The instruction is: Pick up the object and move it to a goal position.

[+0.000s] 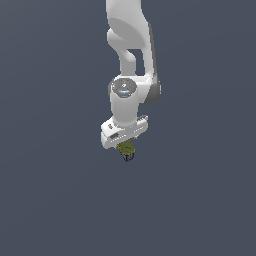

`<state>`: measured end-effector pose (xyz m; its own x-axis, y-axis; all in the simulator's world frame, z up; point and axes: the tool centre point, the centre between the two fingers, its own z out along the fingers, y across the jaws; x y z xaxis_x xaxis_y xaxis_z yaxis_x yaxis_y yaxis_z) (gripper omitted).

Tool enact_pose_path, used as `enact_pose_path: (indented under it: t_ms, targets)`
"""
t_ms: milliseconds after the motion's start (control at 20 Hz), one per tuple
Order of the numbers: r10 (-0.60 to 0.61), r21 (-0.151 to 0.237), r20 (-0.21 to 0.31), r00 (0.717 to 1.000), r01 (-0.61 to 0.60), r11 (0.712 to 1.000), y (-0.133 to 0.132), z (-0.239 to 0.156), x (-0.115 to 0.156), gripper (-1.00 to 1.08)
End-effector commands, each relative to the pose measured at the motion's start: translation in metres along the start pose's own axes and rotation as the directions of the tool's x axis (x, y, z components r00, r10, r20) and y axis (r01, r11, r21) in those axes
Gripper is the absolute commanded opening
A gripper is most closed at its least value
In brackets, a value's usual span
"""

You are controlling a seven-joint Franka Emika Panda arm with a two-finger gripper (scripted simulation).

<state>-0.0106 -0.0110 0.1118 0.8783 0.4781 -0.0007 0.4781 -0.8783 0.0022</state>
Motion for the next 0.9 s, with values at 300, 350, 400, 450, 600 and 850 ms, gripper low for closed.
enact_pose_path:
  t_ms: [300, 350, 400, 450, 600, 850]
  targets:
    - [-0.020, 0.002, 0.000, 1.000, 0.020, 1.000, -0.001, 0.004, 0.000, 1.00]
    - [-0.020, 0.002, 0.000, 1.000, 0.020, 1.000, -0.001, 0.006, 0.000, 1.00]
    - [-0.021, 0.002, 0.000, 1.000, 0.021, 1.000, -0.001, 0.009, 0.000, 1.00]
    - [-0.021, 0.002, 0.000, 1.000, 0.021, 1.000, -0.001, 0.012, -0.001, 1.00]
    - [-0.023, 0.002, -0.001, 1.000, 0.023, 1.000, -0.002, 0.027, -0.001, 1.00]
    - [-0.025, 0.002, -0.001, 1.000, 0.025, 1.000, -0.002, 0.049, -0.001, 1.00]
